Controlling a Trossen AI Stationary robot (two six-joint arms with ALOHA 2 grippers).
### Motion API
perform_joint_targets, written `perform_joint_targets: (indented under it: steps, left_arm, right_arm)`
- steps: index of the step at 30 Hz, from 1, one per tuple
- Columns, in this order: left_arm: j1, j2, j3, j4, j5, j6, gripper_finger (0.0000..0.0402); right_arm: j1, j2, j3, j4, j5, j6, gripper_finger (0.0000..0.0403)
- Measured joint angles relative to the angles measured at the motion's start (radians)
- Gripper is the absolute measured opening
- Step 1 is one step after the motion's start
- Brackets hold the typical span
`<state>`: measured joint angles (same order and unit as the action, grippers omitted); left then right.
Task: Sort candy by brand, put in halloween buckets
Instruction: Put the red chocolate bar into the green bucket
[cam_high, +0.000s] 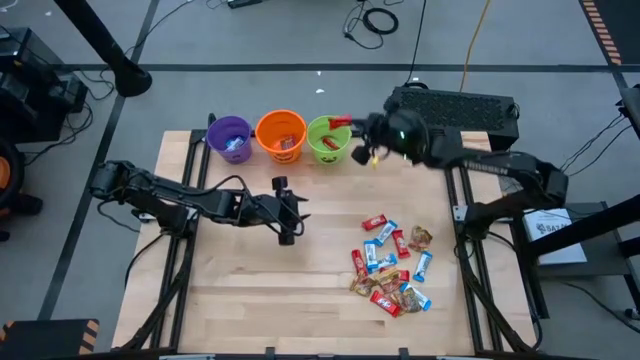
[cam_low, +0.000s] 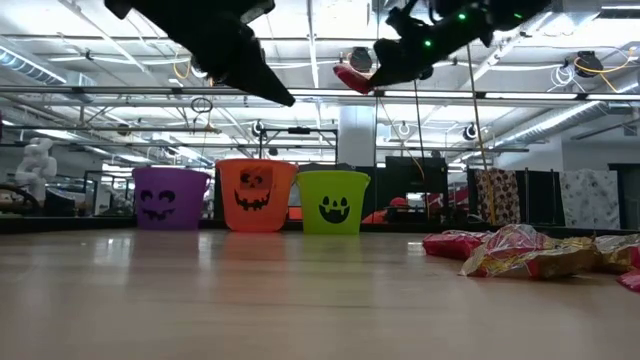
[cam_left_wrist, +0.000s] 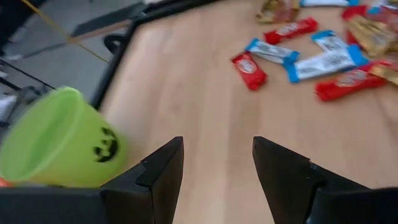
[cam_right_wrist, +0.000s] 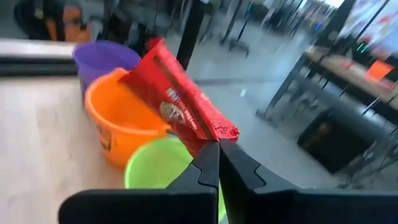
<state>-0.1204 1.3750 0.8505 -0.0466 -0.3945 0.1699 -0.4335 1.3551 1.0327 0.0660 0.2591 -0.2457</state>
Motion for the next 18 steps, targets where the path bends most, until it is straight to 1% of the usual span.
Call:
perform_joint_targets:
  steps: [5,8,10,13,18]
  left_arm:
    - [0.04,0.0,0.0,0.073,-0.004,0.03,0.02]
    - [0.06,0.0,0.0,0.093,-0.004,0.046,0.02]
    - [0.069,0.0,0.0,0.093,-0.004,0.055,0.02]
    - [0.082,0.0,0.0,0.094,-0.004,0.055,0.02]
    - [0.094,0.0,0.0,0.104,-0.004,0.055,0.02]
  right_arm:
    - [-0.12,0.121,0.257,-0.293,-0.174,-0.008,0.0]
    - [-0.176,0.207,0.374,-0.425,-0.273,-0.019,0.0]
    - [-0.202,0.259,0.437,-0.483,-0.305,-0.035,0.0]
    - [-0.235,0.327,0.489,-0.532,-0.343,-0.05,0.0]
    - [-0.263,0.413,0.494,-0.537,-0.346,-0.054,0.0]
